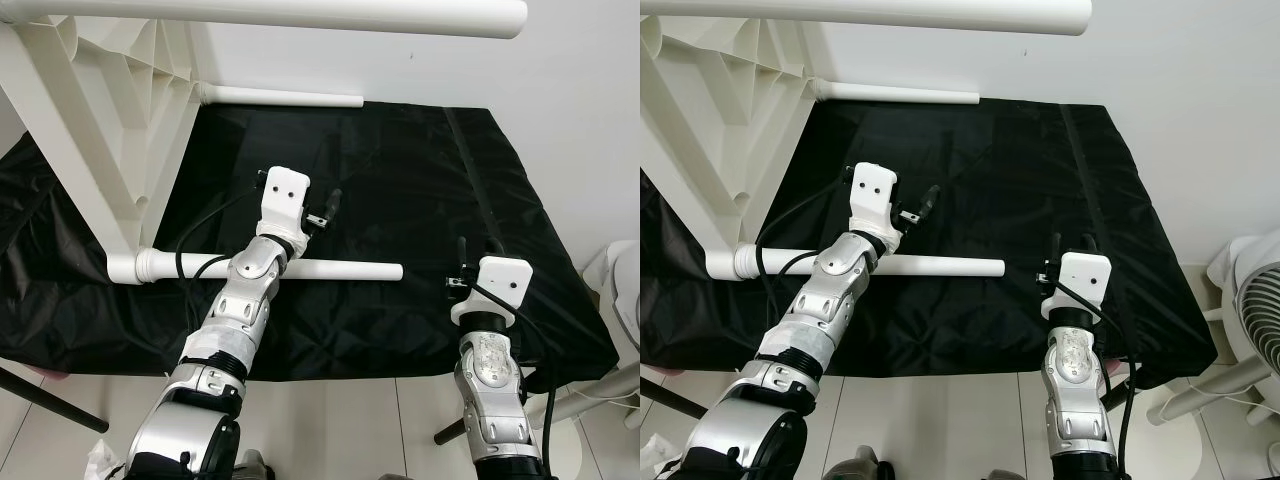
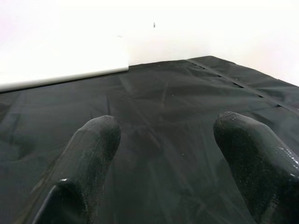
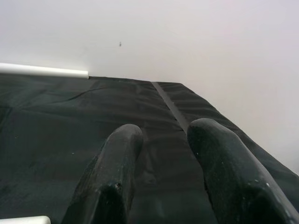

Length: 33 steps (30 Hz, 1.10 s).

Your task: Building children table

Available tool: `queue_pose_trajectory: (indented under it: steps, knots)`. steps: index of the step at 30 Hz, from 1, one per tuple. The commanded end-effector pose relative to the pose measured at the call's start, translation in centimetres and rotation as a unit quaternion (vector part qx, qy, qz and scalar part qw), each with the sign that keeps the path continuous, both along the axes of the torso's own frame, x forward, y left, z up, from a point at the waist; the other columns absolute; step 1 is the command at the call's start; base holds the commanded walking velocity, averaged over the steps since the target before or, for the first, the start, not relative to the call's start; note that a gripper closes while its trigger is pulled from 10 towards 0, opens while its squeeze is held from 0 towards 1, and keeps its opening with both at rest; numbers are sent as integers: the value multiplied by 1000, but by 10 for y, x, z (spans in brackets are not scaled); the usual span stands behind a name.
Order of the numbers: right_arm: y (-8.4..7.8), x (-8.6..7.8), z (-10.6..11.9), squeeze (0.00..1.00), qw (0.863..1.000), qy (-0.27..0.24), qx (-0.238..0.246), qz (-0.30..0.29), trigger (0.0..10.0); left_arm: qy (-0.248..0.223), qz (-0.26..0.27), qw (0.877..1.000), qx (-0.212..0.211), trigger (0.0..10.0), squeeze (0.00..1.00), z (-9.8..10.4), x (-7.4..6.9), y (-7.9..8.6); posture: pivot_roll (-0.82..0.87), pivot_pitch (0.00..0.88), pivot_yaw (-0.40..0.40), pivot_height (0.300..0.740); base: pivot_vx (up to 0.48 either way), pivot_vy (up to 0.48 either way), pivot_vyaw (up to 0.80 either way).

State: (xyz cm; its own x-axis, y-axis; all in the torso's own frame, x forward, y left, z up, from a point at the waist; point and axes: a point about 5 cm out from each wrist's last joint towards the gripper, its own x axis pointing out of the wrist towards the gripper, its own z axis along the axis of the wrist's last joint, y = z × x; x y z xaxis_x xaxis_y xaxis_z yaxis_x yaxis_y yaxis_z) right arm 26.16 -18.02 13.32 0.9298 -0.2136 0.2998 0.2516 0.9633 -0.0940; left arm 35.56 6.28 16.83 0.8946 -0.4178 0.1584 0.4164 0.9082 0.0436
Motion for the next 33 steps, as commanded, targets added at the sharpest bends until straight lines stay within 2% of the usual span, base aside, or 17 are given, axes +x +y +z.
queue_pose_trajectory:
  steps: [1,15,33]
  knots:
    - [-2,0,-1,0,1000,-2,1,-5,10000,6,11,1000,-2,10000,0,0,2,1,-24,0,9,740,0,326,0]
    - [-1,0,-2,0,1000,-1,3,-7,10000,10,11,1000,-5,10000,0,1,3,2,-19,0,16,740,0,389,0]
    - [1,0,-5,0,1000,2,11,-8,10000,-8,-4,1000,13,10000,0,2,0,-2,-13,0,15,740,0,0,0]
